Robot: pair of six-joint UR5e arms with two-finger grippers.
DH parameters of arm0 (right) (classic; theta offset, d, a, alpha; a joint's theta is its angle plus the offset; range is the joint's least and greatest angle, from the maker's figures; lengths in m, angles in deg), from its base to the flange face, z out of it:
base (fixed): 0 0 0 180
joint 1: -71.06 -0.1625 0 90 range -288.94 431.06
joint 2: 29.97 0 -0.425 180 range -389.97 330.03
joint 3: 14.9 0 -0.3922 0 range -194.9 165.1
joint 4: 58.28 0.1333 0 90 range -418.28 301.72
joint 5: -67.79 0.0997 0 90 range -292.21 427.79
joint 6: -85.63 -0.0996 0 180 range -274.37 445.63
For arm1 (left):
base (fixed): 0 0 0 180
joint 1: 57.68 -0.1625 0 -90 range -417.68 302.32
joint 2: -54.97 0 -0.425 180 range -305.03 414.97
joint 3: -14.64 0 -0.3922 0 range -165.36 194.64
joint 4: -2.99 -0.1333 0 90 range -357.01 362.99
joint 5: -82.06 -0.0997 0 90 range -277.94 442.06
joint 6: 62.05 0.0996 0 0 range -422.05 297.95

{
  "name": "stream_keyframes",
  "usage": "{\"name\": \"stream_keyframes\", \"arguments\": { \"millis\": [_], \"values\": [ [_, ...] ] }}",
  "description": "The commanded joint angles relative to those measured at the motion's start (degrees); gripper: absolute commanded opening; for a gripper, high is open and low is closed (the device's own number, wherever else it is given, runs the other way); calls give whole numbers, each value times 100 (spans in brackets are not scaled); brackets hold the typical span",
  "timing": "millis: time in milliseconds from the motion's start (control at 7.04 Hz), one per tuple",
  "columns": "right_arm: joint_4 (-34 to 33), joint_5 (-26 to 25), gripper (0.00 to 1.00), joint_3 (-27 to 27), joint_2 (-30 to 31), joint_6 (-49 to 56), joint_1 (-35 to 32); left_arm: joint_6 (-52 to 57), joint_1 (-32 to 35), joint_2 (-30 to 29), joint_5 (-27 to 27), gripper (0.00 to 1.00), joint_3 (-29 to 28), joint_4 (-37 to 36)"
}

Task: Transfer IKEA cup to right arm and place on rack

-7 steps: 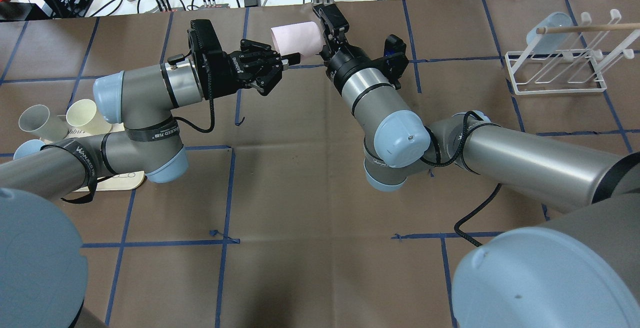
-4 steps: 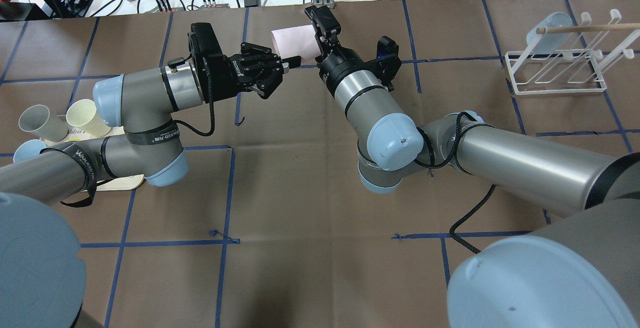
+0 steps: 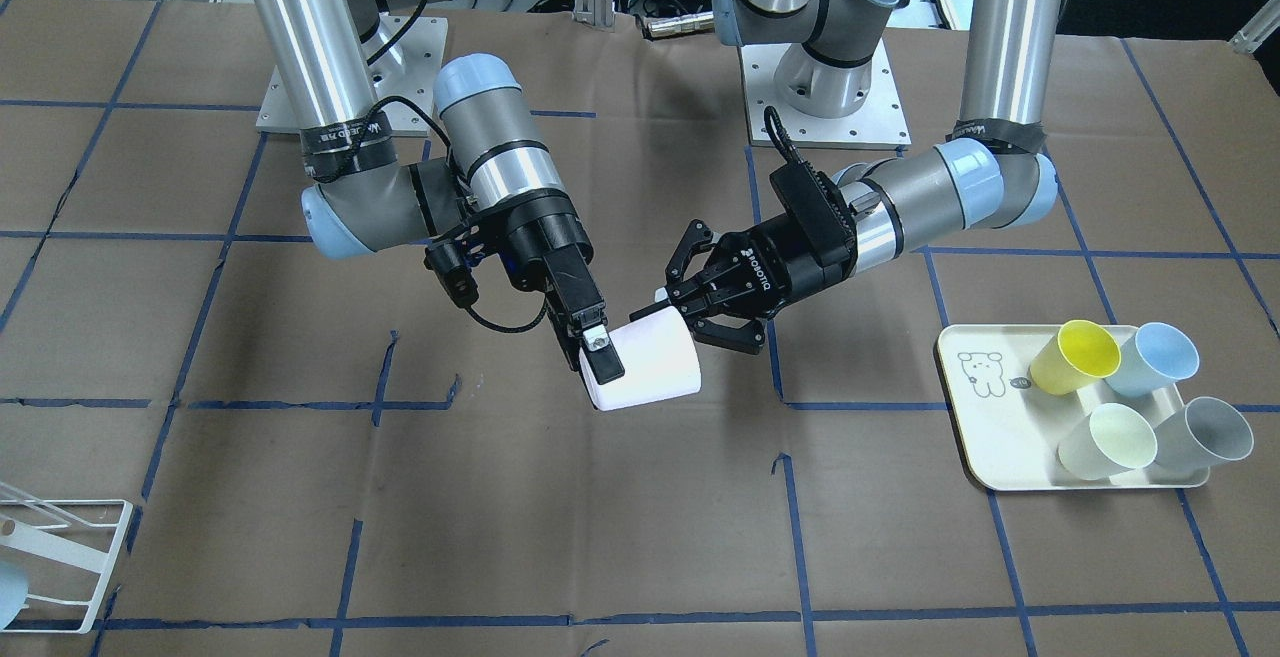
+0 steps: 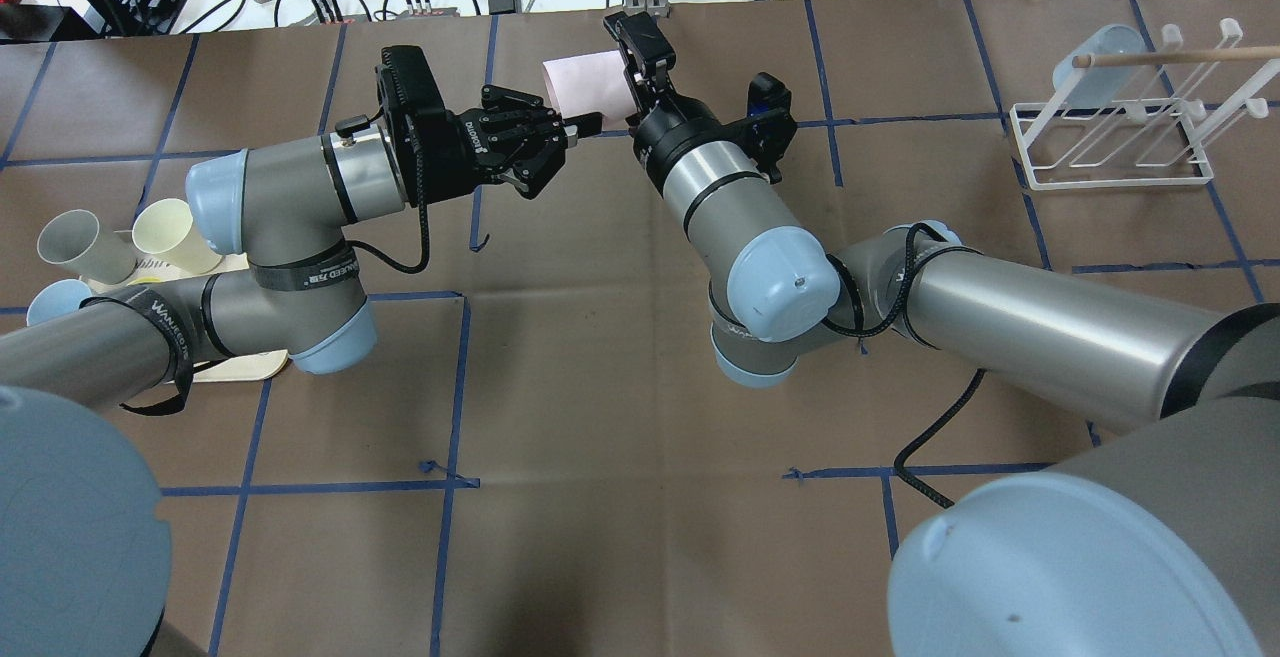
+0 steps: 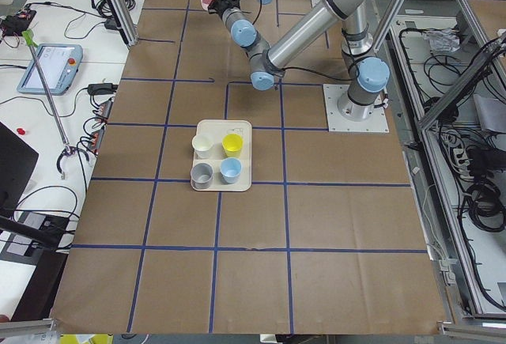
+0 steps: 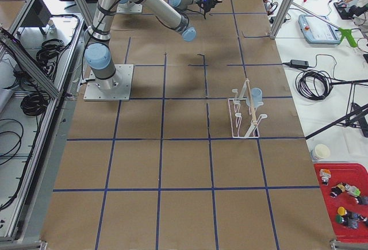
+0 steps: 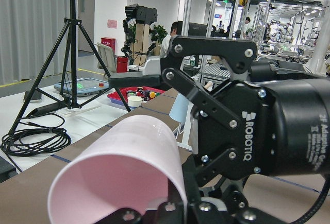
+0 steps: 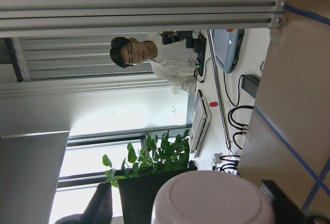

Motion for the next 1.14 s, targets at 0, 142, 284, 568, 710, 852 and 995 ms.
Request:
{"name": "stream_keyframes", "arguments": {
  "millis": [0, 142, 284, 568, 710, 852, 995],
  "values": [
    [11, 47, 100, -18, -64, -9, -66, -26, 0, 8, 0, 0, -3, 0],
    [11, 13, 100, -18, -65, -1, -66, -70, 0, 9, 0, 0, -3, -9],
    [11, 4, 99, -18, -82, -9, -66, -70, 0, 9, 0, 0, -3, -9],
    [11, 12, 87, -18, -100, -219, -66, -70, 0, 9, 0, 0, -3, -9],
    [20, 21, 79, -18, -100, -220, -66, -70, 0, 9, 0, 0, -3, -9],
    [20, 39, 71, -27, -100, -220, -66, -79, 0, 9, 0, 0, -3, -9],
    [20, 47, 63, -27, -100, -220, -57, -79, 0, 9, 0, 0, -3, -9]
  ]
}}
